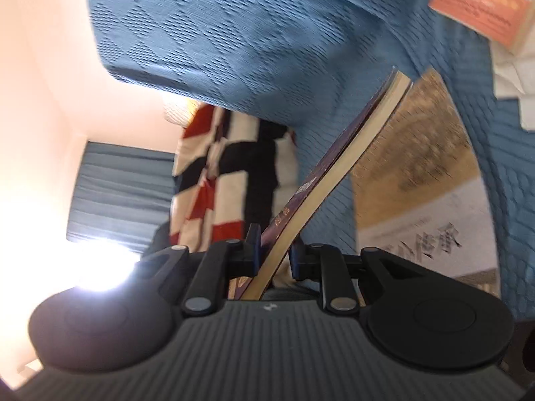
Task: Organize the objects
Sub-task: 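Carry the purple book in the right gripper over the tan book, then lay the purple book flat on the tan book and open the right gripper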
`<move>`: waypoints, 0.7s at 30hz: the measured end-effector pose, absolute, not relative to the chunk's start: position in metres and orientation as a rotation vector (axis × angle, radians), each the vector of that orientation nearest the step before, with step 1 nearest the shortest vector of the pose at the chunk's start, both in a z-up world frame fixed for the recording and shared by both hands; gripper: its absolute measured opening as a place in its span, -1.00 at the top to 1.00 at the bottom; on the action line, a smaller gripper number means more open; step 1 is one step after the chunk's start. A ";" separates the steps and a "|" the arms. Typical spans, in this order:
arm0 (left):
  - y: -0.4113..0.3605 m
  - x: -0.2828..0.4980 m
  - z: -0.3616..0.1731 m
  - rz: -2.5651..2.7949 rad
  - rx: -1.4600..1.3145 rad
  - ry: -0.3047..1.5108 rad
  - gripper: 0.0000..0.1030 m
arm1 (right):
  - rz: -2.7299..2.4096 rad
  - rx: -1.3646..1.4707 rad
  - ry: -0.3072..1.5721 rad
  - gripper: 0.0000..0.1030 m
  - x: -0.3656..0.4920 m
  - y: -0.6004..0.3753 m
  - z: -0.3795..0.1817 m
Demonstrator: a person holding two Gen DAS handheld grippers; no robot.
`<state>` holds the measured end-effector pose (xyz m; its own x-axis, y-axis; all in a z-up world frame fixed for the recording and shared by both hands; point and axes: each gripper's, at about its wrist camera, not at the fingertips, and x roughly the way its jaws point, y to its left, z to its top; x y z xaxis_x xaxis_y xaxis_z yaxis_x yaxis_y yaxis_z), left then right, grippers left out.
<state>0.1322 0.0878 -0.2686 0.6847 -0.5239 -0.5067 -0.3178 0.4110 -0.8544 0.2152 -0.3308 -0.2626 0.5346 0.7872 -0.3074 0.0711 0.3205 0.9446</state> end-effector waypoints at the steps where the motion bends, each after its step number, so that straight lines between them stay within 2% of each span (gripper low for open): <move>1: 0.086 0.130 -0.273 -0.144 -1.176 0.868 0.59 | 0.562 1.165 0.924 0.58 0.214 -0.331 -0.268; 9: 0.077 0.118 -0.285 -0.144 -1.178 0.915 0.58 | 0.506 1.145 0.990 0.48 0.206 -0.336 -0.287; 13: 0.068 0.116 -0.279 -0.167 -1.131 0.957 0.59 | 0.424 1.104 1.040 0.32 0.204 -0.338 -0.289; 16: 0.064 0.110 -0.276 -0.158 -1.070 1.012 0.43 | 0.316 1.041 1.081 0.18 0.200 -0.342 -0.290; 17: 0.063 0.108 -0.276 -0.150 -1.048 1.027 0.27 | 0.281 1.007 1.091 0.15 0.199 -0.343 -0.290; 19: 0.064 0.102 -0.275 -0.146 -1.011 1.034 0.26 | 0.223 0.941 1.101 0.08 0.194 -0.344 -0.290; 21: 0.066 0.099 -0.273 -0.146 -0.986 1.041 0.20 | 0.173 0.879 1.115 -0.12 0.190 -0.345 -0.290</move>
